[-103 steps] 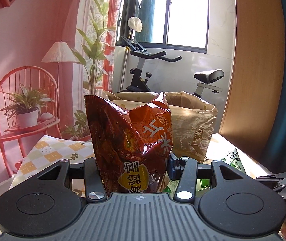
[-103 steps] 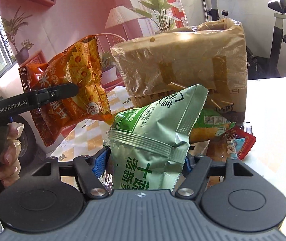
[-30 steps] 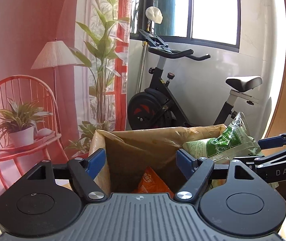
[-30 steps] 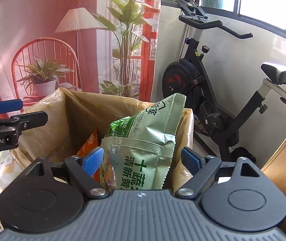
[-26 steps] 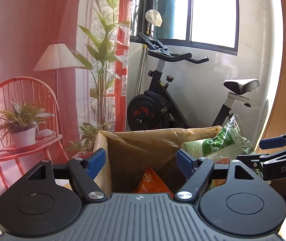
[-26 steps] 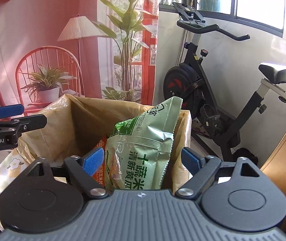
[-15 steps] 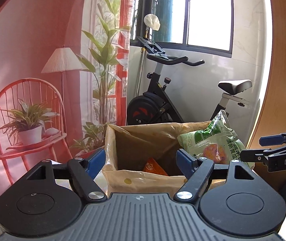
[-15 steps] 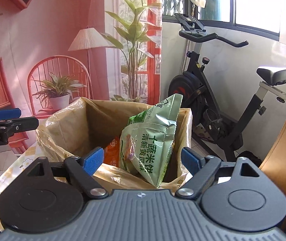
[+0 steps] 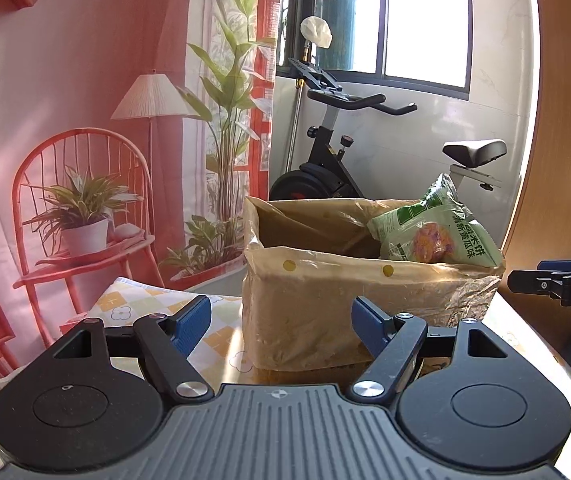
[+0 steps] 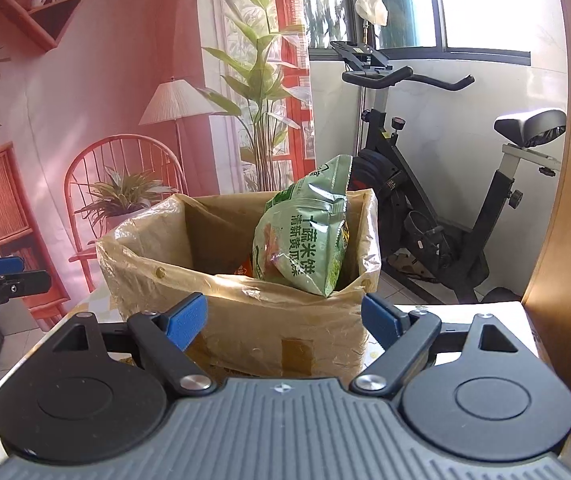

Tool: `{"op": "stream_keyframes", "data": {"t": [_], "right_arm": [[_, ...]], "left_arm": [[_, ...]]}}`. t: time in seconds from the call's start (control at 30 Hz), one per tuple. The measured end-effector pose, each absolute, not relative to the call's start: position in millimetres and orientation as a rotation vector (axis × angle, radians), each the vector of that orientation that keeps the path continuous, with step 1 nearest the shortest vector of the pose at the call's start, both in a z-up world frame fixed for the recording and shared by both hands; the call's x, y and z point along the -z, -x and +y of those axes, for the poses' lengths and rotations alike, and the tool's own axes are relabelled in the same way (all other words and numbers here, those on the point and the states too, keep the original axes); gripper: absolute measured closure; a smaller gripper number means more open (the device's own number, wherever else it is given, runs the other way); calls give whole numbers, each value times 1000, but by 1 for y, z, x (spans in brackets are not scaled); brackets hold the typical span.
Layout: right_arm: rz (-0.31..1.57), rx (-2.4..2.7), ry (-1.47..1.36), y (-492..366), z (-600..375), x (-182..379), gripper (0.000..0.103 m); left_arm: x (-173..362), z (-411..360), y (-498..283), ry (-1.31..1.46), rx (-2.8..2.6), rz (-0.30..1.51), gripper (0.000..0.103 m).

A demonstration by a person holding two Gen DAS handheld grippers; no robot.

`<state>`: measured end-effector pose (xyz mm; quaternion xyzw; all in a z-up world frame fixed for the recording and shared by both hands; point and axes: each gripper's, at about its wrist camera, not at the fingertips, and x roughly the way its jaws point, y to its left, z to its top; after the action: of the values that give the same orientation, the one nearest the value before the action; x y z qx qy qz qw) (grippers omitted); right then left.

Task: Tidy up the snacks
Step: 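Move both grippers back down to the snack pile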

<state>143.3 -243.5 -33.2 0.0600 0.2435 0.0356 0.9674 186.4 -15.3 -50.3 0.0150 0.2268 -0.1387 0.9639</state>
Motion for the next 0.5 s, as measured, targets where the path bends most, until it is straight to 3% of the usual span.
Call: {"op": "stream_keyframes", "data": {"t": [0.5], "right_arm": [[657, -80, -203, -125, -236, 115, 17]], "left_arm": [[114, -4, -181, 28, 293, 599, 25]]}}
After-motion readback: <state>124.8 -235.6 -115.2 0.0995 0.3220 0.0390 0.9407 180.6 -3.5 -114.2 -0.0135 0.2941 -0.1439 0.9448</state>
